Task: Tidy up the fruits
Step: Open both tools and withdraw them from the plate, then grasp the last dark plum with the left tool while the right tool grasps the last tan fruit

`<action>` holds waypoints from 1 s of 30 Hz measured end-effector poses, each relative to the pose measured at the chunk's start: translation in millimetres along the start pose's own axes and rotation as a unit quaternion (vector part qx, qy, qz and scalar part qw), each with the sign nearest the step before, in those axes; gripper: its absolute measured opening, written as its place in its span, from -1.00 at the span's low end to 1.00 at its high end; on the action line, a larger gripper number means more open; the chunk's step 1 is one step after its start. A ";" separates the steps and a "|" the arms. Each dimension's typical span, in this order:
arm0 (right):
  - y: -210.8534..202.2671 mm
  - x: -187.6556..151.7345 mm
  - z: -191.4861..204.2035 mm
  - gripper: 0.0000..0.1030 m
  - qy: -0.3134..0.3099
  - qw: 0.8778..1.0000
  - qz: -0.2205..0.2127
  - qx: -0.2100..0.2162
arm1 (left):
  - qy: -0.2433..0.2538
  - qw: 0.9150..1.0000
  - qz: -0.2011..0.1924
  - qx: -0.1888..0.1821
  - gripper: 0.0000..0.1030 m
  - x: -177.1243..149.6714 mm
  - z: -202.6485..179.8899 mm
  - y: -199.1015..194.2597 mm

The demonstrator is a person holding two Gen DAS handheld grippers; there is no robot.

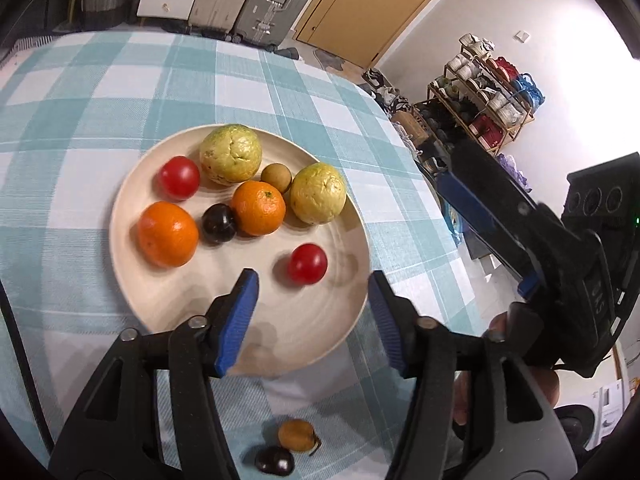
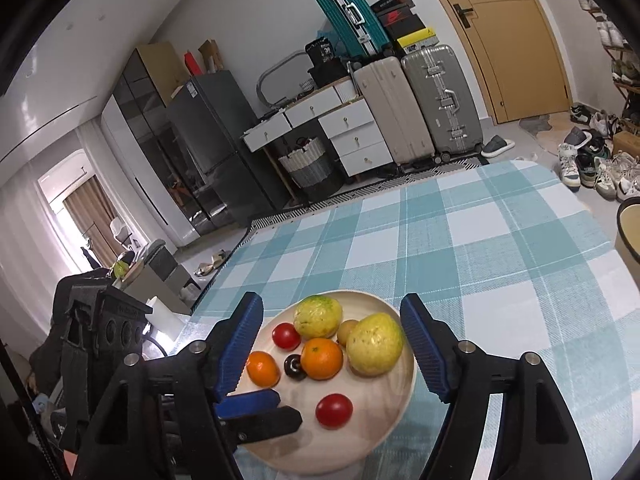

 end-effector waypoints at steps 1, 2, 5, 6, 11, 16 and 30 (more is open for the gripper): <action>-4.6 -1.6 0.9 0.57 0.000 1.000 -0.002 0.001 | 0.004 1.000 -0.007 0.007 0.16 -2.2 0.1 -5.8; -7.7 -2.9 1.4 0.61 0.001 1.000 -0.005 0.001 | 0.008 1.000 -0.011 0.012 0.16 -4.4 0.2 -10.6; -20.4 -10.3 4.6 0.61 0.000 1.000 -0.006 0.001 | 0.021 0.999 -0.022 0.027 0.19 -11.4 -0.1 -24.0; -23.5 -13.2 5.8 0.61 -0.002 1.000 -0.004 0.000 | 0.025 0.999 -0.027 0.033 0.24 -13.9 0.1 -28.8; -38.9 -29.2 12.9 0.69 -0.007 1.000 -0.001 0.003 | 0.051 0.996 -0.045 0.053 0.39 -29.4 -1.5 -48.6; -51.2 -45.3 23.1 0.79 -0.021 1.000 0.001 0.006 | 0.069 0.993 -0.061 0.078 0.48 -41.7 -1.3 -64.1; -65.4 -71.2 38.1 0.99 -0.032 0.999 0.001 0.001 | 0.102 0.987 -0.081 0.096 0.70 -78.9 -11.5 -88.2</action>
Point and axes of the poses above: each gripper's, at about its wrist camera, not at the fingertips, and y roughly the way its jaws point, z to its left, x to its top, the point moved 5 cm from there along y, roughly the way its jaws point, and after that the axes turned 4 degrees about x, right-handed, at the moved point
